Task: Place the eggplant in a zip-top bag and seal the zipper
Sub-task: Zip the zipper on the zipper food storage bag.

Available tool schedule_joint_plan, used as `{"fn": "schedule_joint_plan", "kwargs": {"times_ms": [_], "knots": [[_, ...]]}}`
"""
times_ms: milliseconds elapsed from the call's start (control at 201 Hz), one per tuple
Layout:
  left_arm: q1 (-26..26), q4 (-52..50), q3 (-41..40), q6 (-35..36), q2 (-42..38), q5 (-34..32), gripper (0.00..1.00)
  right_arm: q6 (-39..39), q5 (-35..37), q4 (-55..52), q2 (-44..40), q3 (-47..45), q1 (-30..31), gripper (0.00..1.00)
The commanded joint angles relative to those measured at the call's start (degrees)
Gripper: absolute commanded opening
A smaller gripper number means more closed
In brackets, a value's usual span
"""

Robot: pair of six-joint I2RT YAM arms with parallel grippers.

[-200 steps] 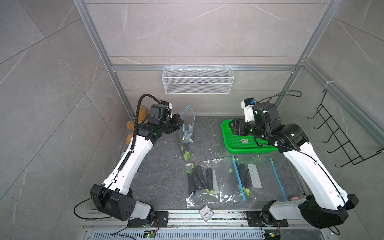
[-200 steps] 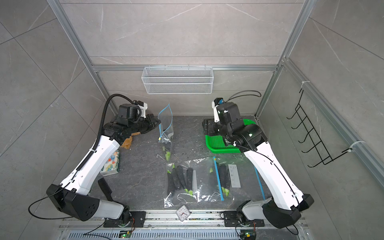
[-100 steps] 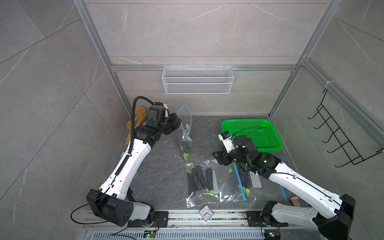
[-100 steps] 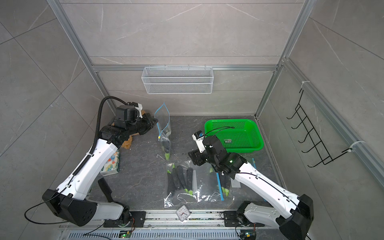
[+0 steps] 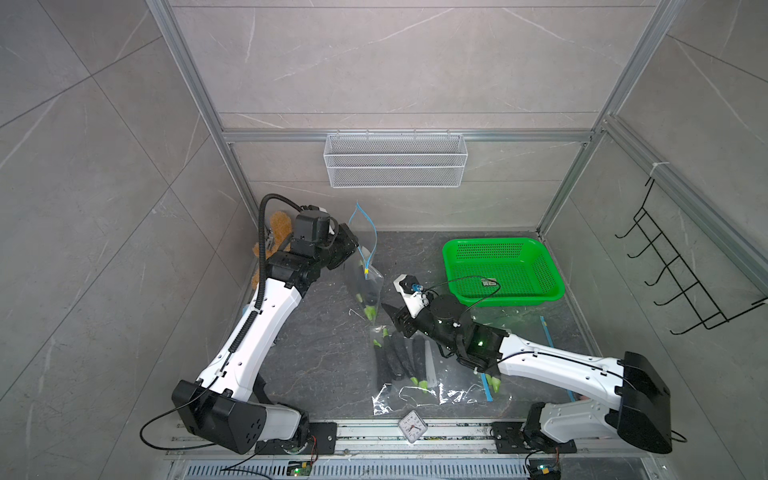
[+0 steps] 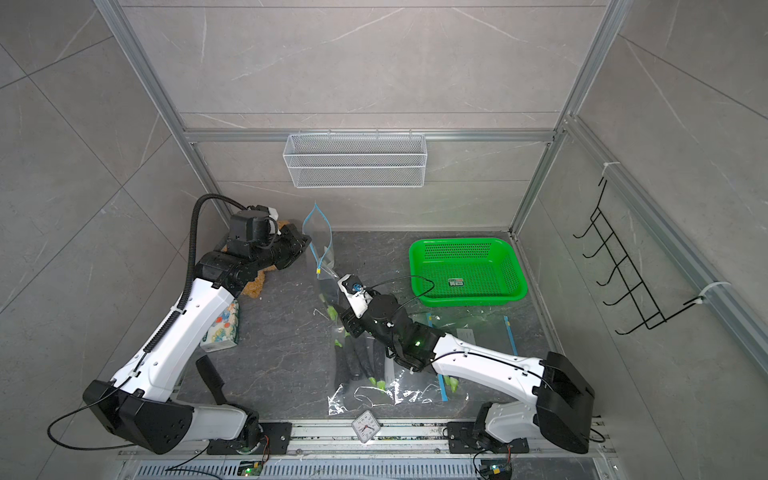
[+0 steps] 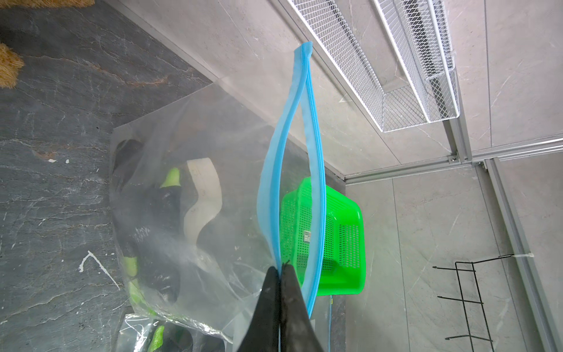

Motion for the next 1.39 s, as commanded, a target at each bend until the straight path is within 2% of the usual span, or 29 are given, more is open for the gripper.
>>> {"fn": "schedule_joint_plan", "kwargs": {"times_ms": [0, 269, 682, 941, 1020, 1050, 1384], "knots": [[-0.2, 2.7, 1.1, -1.0, -2.5, -0.5, 0.00, -4.2, 3.3, 8.1, 2.7, 2.4, 0.8, 0.63], [-0.2, 3.2, 0.0, -1.4, -3.7, -0.7, 0.00, -7.3, 6.5, 13.1, 8.9, 7.4, 2.8, 0.58], [-0.2, 3.3, -0.5, -1.5, -4.8, -0.6, 0.00, -11.0, 9.6, 11.9, 13.0, 13.0, 2.4, 0.52], [-0.2, 3.3, -0.5, -1.6, -5.4, -0.3, 0.00, -11.4, 9.4, 11.7, 14.8, 15.0, 1.0, 0.36], [-0.2, 3.2, -0.4, -1.6, -5.5, -0.3, 0.00, -11.1, 9.3, 11.8, 15.0, 15.0, 0.2, 0.23], [-0.2, 3.2, -0.4, -1.7, -5.6, -0.3, 0.00, -11.1, 9.1, 11.8, 15.0, 14.9, 0.0, 0.22], [-0.2, 3.5, -0.8, -2.0, -6.0, -0.1, 0.00, -11.2, 8.1, 13.0, 15.0, 14.9, -1.6, 0.22]]}}
